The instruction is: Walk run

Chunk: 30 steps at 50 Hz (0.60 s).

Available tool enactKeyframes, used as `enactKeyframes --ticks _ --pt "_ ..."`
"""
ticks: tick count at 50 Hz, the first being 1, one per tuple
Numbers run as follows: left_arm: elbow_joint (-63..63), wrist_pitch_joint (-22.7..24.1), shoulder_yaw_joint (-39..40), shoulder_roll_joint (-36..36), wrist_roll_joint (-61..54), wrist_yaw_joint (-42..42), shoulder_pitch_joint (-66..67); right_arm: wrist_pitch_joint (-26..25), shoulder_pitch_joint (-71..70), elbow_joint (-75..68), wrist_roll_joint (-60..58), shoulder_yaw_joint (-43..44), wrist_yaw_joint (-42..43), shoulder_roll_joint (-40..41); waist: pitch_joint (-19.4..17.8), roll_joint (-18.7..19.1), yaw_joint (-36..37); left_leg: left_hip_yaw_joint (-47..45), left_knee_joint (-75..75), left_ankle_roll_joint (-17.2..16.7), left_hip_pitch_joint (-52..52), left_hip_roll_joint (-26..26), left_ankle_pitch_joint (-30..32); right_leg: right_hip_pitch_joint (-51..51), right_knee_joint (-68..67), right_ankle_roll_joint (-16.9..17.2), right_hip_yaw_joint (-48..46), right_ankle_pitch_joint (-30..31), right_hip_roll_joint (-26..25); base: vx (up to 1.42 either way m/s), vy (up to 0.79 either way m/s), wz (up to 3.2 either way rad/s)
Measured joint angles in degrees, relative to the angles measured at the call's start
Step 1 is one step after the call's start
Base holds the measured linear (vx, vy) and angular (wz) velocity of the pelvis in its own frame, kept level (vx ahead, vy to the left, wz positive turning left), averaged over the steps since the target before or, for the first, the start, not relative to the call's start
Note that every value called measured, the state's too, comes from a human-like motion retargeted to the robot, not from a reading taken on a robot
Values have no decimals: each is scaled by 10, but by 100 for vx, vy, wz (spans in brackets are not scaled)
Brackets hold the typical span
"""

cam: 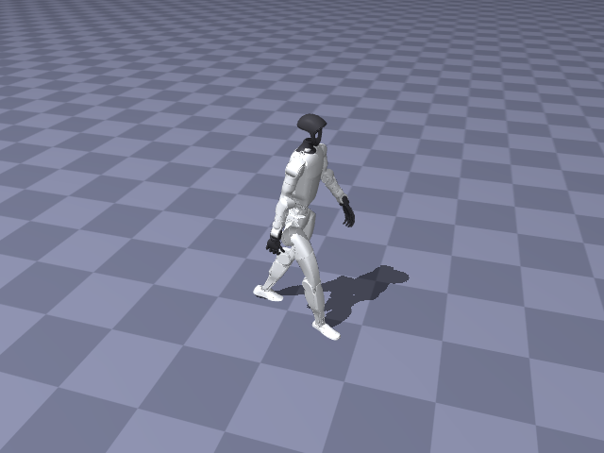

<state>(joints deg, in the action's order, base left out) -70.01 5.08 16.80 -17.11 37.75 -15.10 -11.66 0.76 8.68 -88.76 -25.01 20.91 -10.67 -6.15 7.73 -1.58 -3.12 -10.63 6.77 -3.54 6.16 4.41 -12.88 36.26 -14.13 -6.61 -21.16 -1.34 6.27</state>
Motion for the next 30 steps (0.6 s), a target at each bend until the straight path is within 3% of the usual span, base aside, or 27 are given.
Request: enactKeyframes --ticks 3,5,7,8,10,12,15,18,22,25,28,30 --pt "-17 -1 7 13 34 0 50 5 6 -5 -1 -9 -13 -6 9 -1 -1 17 42 -42 18 8 101 -23 -34 6 17 13 8 124 -6 19" --pt "-47 -6 17 41 55 21 89 -7 -3 -4 -9 0 -14 -6 10 -16 2 -41 115 -52 13 -4 228 -48 -56 13 82 -12 23 109 6 19" --pt "-83 -17 33 55 60 30 115 -10 -9 10 -4 -17 -1 -9 8 -40 21 -67 207 -66 -13 16 298 -98 -40 9 63 -36 47 90 3 -32" --pt "-100 -25 37 56 60 32 122 -7 -13 16 1 -28 4 -11 7 -49 21 -78 254 -65 -29 12 300 -116 -37 11 43 -44 65 95 -2 12" --pt "-133 -52 44 59 61 38 139 1 -33 30 0 -45 14 -17 -1 -73 27 -106 379 -44 -89 -19 246 -156 -26 15 48 -65 82 74 -3 61" --pt "-146 -75 56 65 71 57 152 -2 -61 38 -21 -42 27 -19 -15 -76 44 -121 439 -24 -148 -60 205 -195 -5 20 48 -75 75 63 0 40" --pt "-168 -91 67 70 62 80 173 -3 -99 50 -31 -51 40 -28 -32 -63 79 -126 432 -22 -220 -92 156 -257 38 19 15 -84 51 79 4 -13" --pt "-188 -105 80 70 54 82 185 -2 -127 65 -18 -67 35 -41 -40 -50 107 -152 370 4 -277 -117 117 -303 70 23 7 -91 24 67 4 -15" --pt "-209 -126 90 71 48 63 184 -1 -164 98 -25 -65 42 -58 -62 -20 153 -88 196 21 -356 -94 93 -383 113 35 -23 -105 -25 61 8 -12" --pt "-212 -139 86 72 51 40 179 4 -174 108 -27 -66 49 -67 -67 -19 171 -48 113 38 -391 -71 94 -415 116 54 -20 -118 -30 84 15 15" --pt "-205 -143 83 75 69 27 178 11 -174 105 -35 -60 47 -70 -59 -24 196 -48 78 51 -405 -55 89 -438 102 90 -12 -118 -25 79 18 -8" --pt "-201 -140 83 76 76 29 178 16 -170 102 -41 -58 42 -65 -54 -24 206 -33 86 52 -395 -51 128 -452 87 117 -3 -102 -23 92 21 -38"
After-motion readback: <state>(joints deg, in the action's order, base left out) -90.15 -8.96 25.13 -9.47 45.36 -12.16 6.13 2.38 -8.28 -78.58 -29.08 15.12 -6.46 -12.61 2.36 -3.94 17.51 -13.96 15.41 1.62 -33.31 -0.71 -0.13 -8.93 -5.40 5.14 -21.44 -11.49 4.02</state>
